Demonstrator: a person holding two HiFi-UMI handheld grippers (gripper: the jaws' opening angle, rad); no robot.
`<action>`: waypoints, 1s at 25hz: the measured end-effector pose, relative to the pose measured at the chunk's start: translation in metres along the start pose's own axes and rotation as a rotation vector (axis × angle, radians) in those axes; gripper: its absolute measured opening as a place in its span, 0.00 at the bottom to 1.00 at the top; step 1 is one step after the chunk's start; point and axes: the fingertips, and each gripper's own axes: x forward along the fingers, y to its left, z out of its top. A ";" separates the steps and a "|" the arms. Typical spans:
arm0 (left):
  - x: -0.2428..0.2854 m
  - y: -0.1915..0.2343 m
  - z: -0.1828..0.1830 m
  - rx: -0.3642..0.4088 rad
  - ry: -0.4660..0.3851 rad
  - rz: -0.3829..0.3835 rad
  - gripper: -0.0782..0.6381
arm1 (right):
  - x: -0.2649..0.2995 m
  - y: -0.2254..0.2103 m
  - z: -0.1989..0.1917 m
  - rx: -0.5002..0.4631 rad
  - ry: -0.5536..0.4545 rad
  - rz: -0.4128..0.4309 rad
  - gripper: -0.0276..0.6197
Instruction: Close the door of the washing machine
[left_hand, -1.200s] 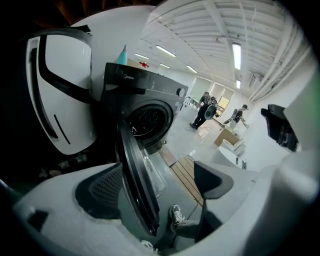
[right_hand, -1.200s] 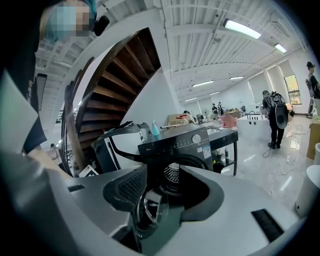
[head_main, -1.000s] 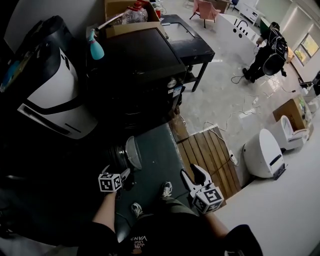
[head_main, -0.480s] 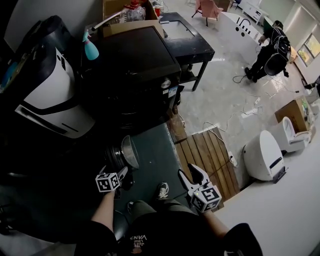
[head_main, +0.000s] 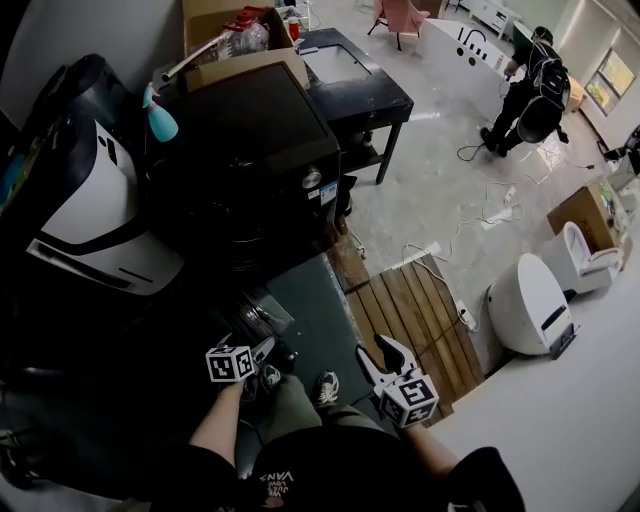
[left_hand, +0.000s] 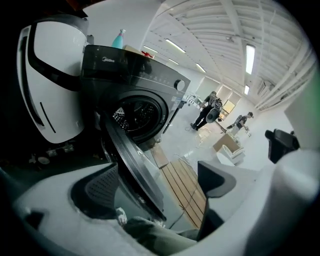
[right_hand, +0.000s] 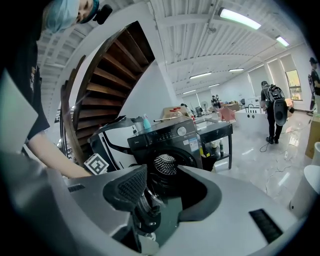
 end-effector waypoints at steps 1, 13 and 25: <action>0.005 -0.007 0.004 0.008 0.011 -0.018 0.80 | 0.001 -0.002 -0.001 0.008 0.002 -0.005 0.33; 0.072 -0.057 0.076 0.158 0.091 -0.202 0.79 | 0.055 -0.018 0.013 0.054 0.007 -0.100 0.33; 0.108 -0.054 0.137 0.312 0.179 -0.321 0.75 | 0.151 -0.036 -0.012 0.163 0.087 -0.216 0.32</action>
